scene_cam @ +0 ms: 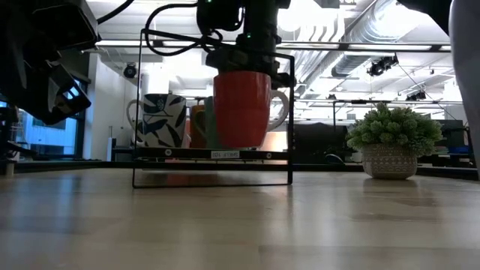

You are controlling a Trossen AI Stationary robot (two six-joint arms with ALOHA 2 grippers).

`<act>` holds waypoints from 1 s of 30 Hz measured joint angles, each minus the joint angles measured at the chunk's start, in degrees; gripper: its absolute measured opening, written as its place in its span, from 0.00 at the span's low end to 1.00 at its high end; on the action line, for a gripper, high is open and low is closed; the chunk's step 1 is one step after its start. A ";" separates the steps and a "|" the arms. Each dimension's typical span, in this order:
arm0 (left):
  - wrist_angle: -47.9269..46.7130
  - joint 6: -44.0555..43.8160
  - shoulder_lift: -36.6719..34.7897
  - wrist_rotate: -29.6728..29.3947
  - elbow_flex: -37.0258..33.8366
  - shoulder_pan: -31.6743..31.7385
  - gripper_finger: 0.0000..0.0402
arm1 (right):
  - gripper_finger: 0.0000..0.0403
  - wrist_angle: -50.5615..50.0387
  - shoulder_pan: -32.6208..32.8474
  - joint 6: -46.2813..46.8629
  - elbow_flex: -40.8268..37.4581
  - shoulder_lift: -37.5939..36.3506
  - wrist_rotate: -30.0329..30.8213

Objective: Place coffee mugs
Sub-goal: Put the red mug on the shelf

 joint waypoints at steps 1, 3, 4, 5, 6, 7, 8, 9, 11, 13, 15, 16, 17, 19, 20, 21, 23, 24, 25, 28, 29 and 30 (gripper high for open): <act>-0.01 0.00 0.00 0.00 0.00 0.01 0.29 | 0.04 0.10 0.00 0.00 0.00 0.00 0.02; 0.05 0.01 -0.01 0.00 0.00 0.02 0.29 | 0.08 0.10 -0.04 -0.25 0.00 0.00 0.01; 0.00 0.01 -0.01 0.00 0.00 0.02 0.29 | 0.11 0.10 -0.04 -0.30 0.00 0.00 0.08; -0.01 0.02 -0.01 0.01 0.00 0.02 0.29 | 0.12 0.12 -0.01 -0.28 0.00 0.00 0.15; 0.03 0.05 -0.01 0.00 0.00 0.00 0.29 | 0.14 0.12 0.00 -0.29 0.00 0.00 0.22; 0.01 0.03 0.00 0.02 0.00 0.00 0.29 | 0.15 0.12 0.00 -0.31 0.00 0.00 0.22; -0.01 0.05 0.00 0.02 0.00 0.02 0.29 | 0.17 0.11 -0.02 -0.33 0.00 0.00 0.24; 0.01 0.05 -0.01 0.02 0.00 0.02 0.29 | 0.17 0.12 -0.02 -0.39 0.00 0.00 0.24; -0.01 0.05 0.01 0.02 0.00 0.02 0.29 | 0.18 0.12 0.00 -0.44 0.00 0.00 0.26; 0.00 0.06 0.00 0.02 0.00 0.01 0.29 | 0.18 0.11 -0.02 -0.45 0.01 -0.02 0.26; -0.01 0.09 0.00 0.02 0.00 0.00 0.29 | 0.19 0.12 0.00 -0.45 0.01 -0.02 0.26; -0.01 0.10 0.01 0.03 0.02 0.02 0.29 | 0.19 0.12 0.00 -0.46 0.00 -0.03 0.26; -0.01 0.12 0.01 0.04 0.00 0.00 0.29 | 0.19 0.12 0.00 -0.46 0.00 -0.04 0.26; -0.01 0.13 0.00 0.04 0.00 0.00 0.29 | 0.19 0.12 -0.02 -0.46 0.00 -0.04 0.26; -0.01 0.14 0.01 0.04 0.00 0.01 0.29 | 0.19 0.12 -0.01 -0.46 0.02 -0.04 0.26; -0.01 0.14 0.00 0.04 0.00 0.02 0.29 | 0.19 0.12 -0.02 -0.49 0.02 -0.04 0.26; -0.01 0.14 -0.01 0.04 0.00 0.02 0.29 | 0.19 0.12 -0.02 -1.30 0.02 -0.04 0.00; -0.01 0.14 -0.01 0.04 0.00 0.01 0.29 | 0.19 0.14 -0.04 -1.62 0.02 -0.04 -0.10; -0.01 0.14 -0.01 0.04 0.00 0.00 0.29 | 0.19 0.14 -0.04 -1.77 0.02 -0.04 -0.14; -0.01 0.14 -0.01 0.04 0.00 0.02 0.29 | 0.19 0.14 -0.04 -1.81 0.02 -0.04 -0.23; -0.01 0.14 -0.01 0.06 0.00 0.00 0.29 | 0.19 0.14 -0.06 -1.81 0.02 -0.04 -0.24; -0.01 0.14 -0.01 0.05 0.00 0.00 0.29 | 0.19 0.14 -0.07 -1.81 0.02 -0.04 -0.28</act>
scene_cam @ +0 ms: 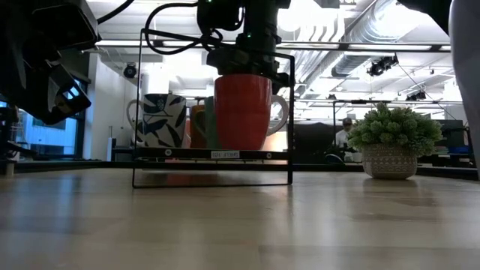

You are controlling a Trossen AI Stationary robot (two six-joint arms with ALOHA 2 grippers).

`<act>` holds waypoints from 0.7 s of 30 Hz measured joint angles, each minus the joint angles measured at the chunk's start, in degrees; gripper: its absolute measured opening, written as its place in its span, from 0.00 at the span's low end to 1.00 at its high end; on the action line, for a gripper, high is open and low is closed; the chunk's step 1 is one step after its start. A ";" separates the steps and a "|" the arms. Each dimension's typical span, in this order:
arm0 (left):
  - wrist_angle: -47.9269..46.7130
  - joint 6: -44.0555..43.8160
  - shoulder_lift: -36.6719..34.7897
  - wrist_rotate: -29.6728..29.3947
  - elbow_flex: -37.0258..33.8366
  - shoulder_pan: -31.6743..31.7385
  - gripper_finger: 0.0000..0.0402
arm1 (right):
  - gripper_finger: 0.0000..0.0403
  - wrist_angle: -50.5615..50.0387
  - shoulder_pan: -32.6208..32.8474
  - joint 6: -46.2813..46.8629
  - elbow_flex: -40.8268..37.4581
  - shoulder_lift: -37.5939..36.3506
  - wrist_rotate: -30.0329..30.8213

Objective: Place coffee mugs
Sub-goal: Put the red mug on the shelf

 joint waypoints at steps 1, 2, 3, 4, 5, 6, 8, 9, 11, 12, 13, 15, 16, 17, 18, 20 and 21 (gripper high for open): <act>0.00 0.00 0.00 0.00 0.00 0.02 0.29 | 0.19 0.00 0.02 -0.02 0.00 0.00 -0.04; 0.00 0.00 -0.01 0.01 0.00 0.01 0.29 | 0.19 0.00 0.01 -0.02 0.00 0.00 -0.30; 0.00 0.00 0.00 0.01 0.00 0.00 0.29 | 0.19 0.00 0.00 0.01 0.00 0.00 -0.59; 0.00 0.00 0.01 0.00 0.00 0.00 0.29 | 0.19 0.05 -0.03 0.06 0.00 0.00 -1.03; 0.00 0.00 -0.01 0.01 0.00 0.02 0.29 | 0.19 0.22 -0.04 0.04 0.00 0.00 -1.32; 0.00 0.00 0.01 0.01 0.00 0.02 0.29 | 0.19 0.42 -0.04 0.00 0.00 -0.02 -1.40; 0.00 0.02 0.00 0.01 0.00 0.00 0.29 | 0.19 0.54 -0.04 0.00 0.00 -0.07 -1.91; -0.01 0.02 0.00 0.01 0.01 0.00 0.29 | 0.19 0.55 -0.06 -0.01 0.00 -0.07 -2.28; 0.00 0.02 -0.01 0.01 0.00 0.02 0.29 | 0.21 0.55 -0.12 -0.02 0.00 -0.07 -2.66; -0.01 0.02 -0.01 0.01 0.00 0.01 0.29 | 0.23 0.58 -0.13 -0.01 0.00 -0.07 -2.78; -0.02 0.02 0.00 0.01 0.02 0.00 0.29 | 0.25 0.65 -0.13 -0.01 0.00 -0.07 -2.79; -0.02 0.02 -0.01 0.01 0.00 0.00 0.29 | 0.29 0.83 -0.11 0.43 0.00 -0.07 -2.94; -0.02 0.02 -0.01 0.01 0.00 0.02 0.29 | 0.32 0.83 -0.11 0.98 0.02 -0.07 -3.00; -0.02 0.02 0.00 0.01 0.00 0.01 0.29 | 0.34 0.83 -0.11 1.37 0.00 -0.07 -3.02; -0.02 0.02 -0.01 0.01 0.00 0.00 0.29 | 0.36 0.85 -0.09 1.64 0.00 -0.07 -3.04; -0.02 0.12 0.00 0.01 0.00 0.00 0.29 | 0.40 0.84 -0.09 2.00 0.00 -0.07 -3.28; -0.02 0.42 0.01 0.01 0.00 0.01 0.29 | 0.42 0.83 -0.09 2.69 0.01 -0.07 -3.45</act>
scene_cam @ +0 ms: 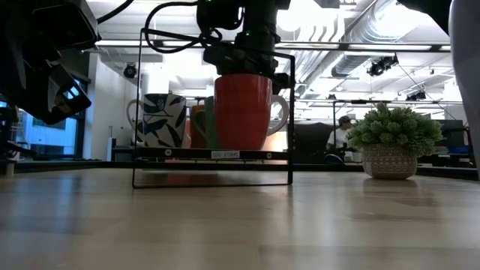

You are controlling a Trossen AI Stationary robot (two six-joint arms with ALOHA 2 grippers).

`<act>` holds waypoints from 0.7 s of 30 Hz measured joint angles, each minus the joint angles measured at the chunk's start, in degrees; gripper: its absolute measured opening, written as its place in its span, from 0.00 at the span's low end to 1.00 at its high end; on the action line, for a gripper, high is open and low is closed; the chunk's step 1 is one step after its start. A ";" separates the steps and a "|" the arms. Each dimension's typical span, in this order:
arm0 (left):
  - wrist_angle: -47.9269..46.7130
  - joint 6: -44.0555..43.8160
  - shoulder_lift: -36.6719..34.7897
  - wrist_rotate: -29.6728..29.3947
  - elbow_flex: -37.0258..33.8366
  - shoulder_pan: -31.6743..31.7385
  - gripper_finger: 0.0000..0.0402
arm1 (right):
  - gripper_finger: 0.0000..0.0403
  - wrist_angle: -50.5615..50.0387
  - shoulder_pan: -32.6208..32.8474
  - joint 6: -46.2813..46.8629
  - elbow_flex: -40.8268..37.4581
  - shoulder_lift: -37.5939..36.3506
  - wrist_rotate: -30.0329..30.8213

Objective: Place coffee mugs
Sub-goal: Put the red mug on the shelf

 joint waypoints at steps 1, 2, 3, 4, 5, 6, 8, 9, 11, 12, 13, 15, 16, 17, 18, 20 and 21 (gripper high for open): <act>0.00 0.10 -0.01 0.00 0.00 0.01 0.29 | 0.43 0.00 0.00 0.42 0.01 0.00 -0.39; 0.00 0.11 -0.01 0.00 0.00 0.00 0.29 | 0.44 0.02 0.00 0.65 0.02 0.00 -0.72; 0.00 0.11 -0.02 0.00 0.01 0.01 0.29 | 0.45 -0.01 -0.02 0.67 0.12 0.00 -0.89; 0.00 0.11 -0.02 0.00 0.00 0.01 0.29 | 0.46 -0.06 -0.02 0.65 0.42 0.00 -0.91; 0.00 0.14 0.00 0.00 0.00 0.00 0.29 | 0.46 -0.04 -0.02 0.65 0.85 0.00 -0.95; 0.00 0.22 -0.02 0.00 0.00 0.01 0.29 | 0.46 0.00 0.00 0.62 1.29 -0.02 -1.05; 0.00 0.28 -0.02 0.00 0.00 0.00 0.29 | 0.46 -0.42 0.04 0.53 2.45 -0.04 -1.07; 0.00 0.28 -0.01 0.00 0.00 0.00 0.29 | 0.46 -0.74 0.04 0.52 3.33 -0.04 -1.04; 0.00 0.28 -0.02 0.00 0.00 0.01 0.29 | 0.46 -1.64 0.04 0.49 5.26 -0.09 -0.84; 0.00 0.28 -0.02 0.00 0.00 -0.01 0.29 | 0.46 -2.48 0.04 0.51 6.13 -0.13 -0.84; 0.00 0.27 -0.01 0.00 0.00 -0.01 0.29 | 0.46 -3.81 0.04 0.59 6.96 -0.13 -0.80; 0.00 0.07 -0.02 0.00 0.00 0.00 0.29 | 0.46 -6.07 0.04 0.63 8.71 -0.11 0.00; 0.00 0.07 -0.01 0.00 0.00 0.01 0.29 | 0.46 -6.83 0.04 0.66 9.66 -0.11 0.84; 0.00 0.06 -0.01 0.00 0.00 -0.01 0.29 | 0.46 -7.91 0.02 1.02 10.61 -0.11 1.88; 0.00 0.08 -0.02 0.00 0.00 0.01 0.29 | 0.46 -9.25 0.02 1.59 11.57 -0.11 2.75; 0.00 0.06 -0.02 0.00 0.00 0.01 0.29 | 0.46 -10.82 0.02 1.90 13.44 -0.11 3.39; 0.00 0.06 -0.02 0.00 0.00 -0.01 0.29 | 0.46 -11.04 0.00 1.89 14.38 -0.11 3.41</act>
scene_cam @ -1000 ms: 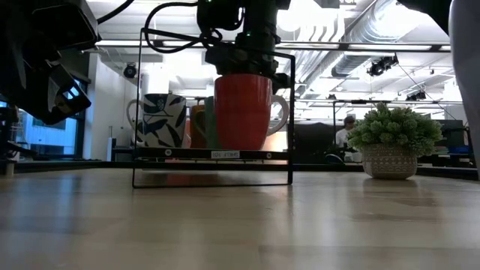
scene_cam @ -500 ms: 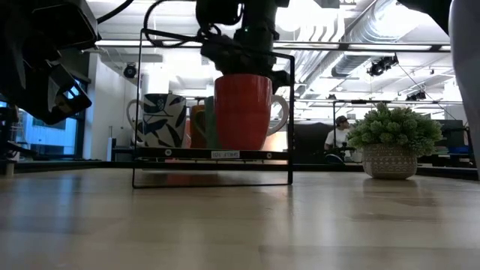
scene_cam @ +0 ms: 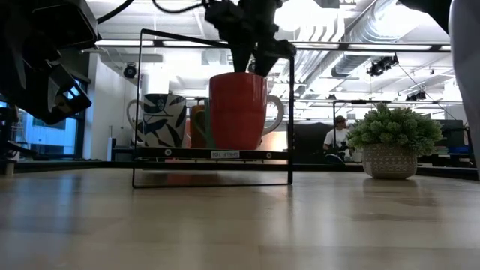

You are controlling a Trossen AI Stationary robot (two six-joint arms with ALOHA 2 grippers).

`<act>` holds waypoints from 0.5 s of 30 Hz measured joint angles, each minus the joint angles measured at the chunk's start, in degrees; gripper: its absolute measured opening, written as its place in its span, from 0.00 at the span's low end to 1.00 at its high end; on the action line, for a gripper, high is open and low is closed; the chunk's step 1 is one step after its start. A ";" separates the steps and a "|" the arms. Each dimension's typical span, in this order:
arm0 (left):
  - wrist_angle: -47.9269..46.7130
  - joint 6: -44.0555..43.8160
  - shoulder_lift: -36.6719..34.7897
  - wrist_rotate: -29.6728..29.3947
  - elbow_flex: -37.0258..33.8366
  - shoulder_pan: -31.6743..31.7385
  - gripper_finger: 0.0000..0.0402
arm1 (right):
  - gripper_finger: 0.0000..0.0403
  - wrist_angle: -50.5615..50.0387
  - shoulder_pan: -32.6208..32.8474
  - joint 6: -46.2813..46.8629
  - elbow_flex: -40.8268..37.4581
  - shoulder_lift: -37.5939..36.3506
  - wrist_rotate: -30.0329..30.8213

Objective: Place coffee mugs
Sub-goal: Put the red mug on the shelf

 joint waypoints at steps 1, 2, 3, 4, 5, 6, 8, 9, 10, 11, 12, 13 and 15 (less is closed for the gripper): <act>0.00 0.00 0.00 0.00 0.00 0.01 0.29 | 0.46 -0.41 0.00 -0.24 1.04 0.00 0.04; 0.00 0.00 0.02 0.00 0.00 0.02 0.29 | 0.46 -0.65 0.02 -0.71 2.14 0.04 0.06; 0.00 0.00 0.01 0.00 0.00 0.00 0.29 | 0.46 -0.27 0.11 -1.36 3.15 0.04 0.06; 0.00 0.00 0.00 0.00 0.00 0.02 0.29 | 0.45 0.42 0.28 -1.57 3.97 0.03 -0.17; 0.00 0.00 0.02 0.00 0.00 0.00 0.29 | 0.45 1.05 0.49 -1.62 4.62 0.02 -0.46; 0.00 0.00 0.00 0.00 0.00 0.02 0.29 | 0.45 1.40 0.72 -1.67 5.09 0.03 -1.04; 0.00 0.02 0.01 0.00 0.00 0.01 0.29 | 0.45 2.98 1.20 -2.28 5.19 0.04 -1.51; 0.00 0.36 0.00 0.00 0.00 0.02 0.29 | 0.45 4.56 1.49 -2.84 4.70 0.02 -2.06; 0.00 0.87 0.02 0.00 0.00 0.02 0.29 | 0.45 5.71 1.80 -3.08 4.12 0.02 -2.97; 0.00 1.31 0.00 0.00 0.00 0.00 0.29 | 0.45 6.60 2.09 -3.23 3.43 0.04 -3.75; 0.00 1.57 0.02 -0.01 0.00 0.00 0.29 | 0.45 7.93 2.41 -3.48 2.75 0.07 -4.18; -0.01 1.91 0.01 -0.01 0.00 0.01 0.29 | 0.45 9.73 2.74 -3.96 2.16 0.07 -4.28; 0.00 1.96 0.01 0.00 0.00 0.00 0.29 | 0.45 12.08 3.18 -4.18 1.61 0.07 -4.34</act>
